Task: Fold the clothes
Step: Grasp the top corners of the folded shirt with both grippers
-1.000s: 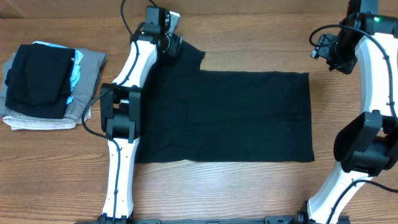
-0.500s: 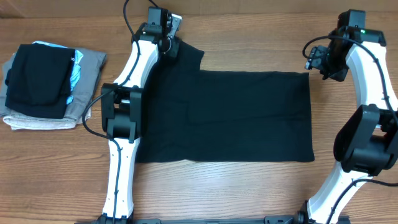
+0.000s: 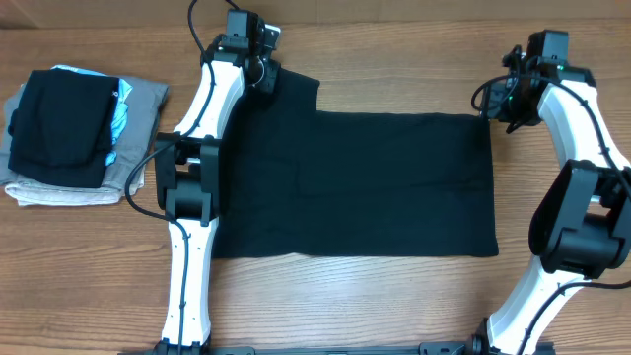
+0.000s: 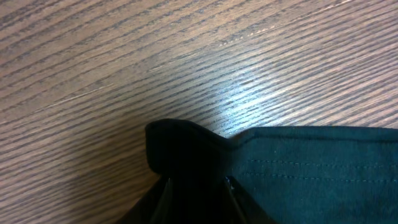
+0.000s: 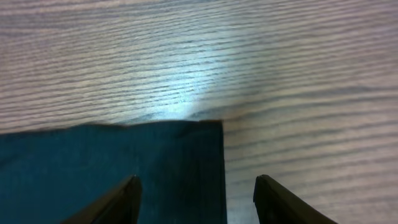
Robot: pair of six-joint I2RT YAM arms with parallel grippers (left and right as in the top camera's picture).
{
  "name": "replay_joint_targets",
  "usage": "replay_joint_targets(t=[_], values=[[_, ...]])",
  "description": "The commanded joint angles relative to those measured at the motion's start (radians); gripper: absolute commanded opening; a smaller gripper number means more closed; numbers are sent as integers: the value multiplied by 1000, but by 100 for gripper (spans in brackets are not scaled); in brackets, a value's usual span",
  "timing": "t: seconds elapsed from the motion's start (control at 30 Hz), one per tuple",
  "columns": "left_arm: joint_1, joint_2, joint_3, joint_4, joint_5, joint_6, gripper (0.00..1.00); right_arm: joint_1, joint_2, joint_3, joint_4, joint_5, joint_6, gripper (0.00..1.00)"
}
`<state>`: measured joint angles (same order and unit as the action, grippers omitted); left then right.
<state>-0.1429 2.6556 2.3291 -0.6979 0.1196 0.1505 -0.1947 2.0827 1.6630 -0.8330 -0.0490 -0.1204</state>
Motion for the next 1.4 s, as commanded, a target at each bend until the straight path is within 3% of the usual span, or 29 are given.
replay_joint_targets(t=[0.0,0.33,0.77,0.93,1.03,1.07,1.1,1.37], values=[[15,39,-32,-43,-43,18,29,4,13,-38,40,-24,-77,64],[15,39,-32,-62,-49,18,30,4,96,-43,60,-61,-203,68],[15,39,-29,-114,-49,18,27,4,175,-43,134,-108,-225,67],[15,39,-29,-140,-49,18,16,4,175,-43,112,-123,-225,47],[15,35,-28,-147,-49,18,7,4,175,-42,108,-140,-254,12],[15,29,-27,-151,-49,18,5,4,175,-42,110,-141,-254,7],[15,22,-25,-155,-49,18,4,5,175,-39,110,-141,-254,4],[16,-138,-19,-247,-50,-5,4,5,133,43,18,-204,-247,4]])
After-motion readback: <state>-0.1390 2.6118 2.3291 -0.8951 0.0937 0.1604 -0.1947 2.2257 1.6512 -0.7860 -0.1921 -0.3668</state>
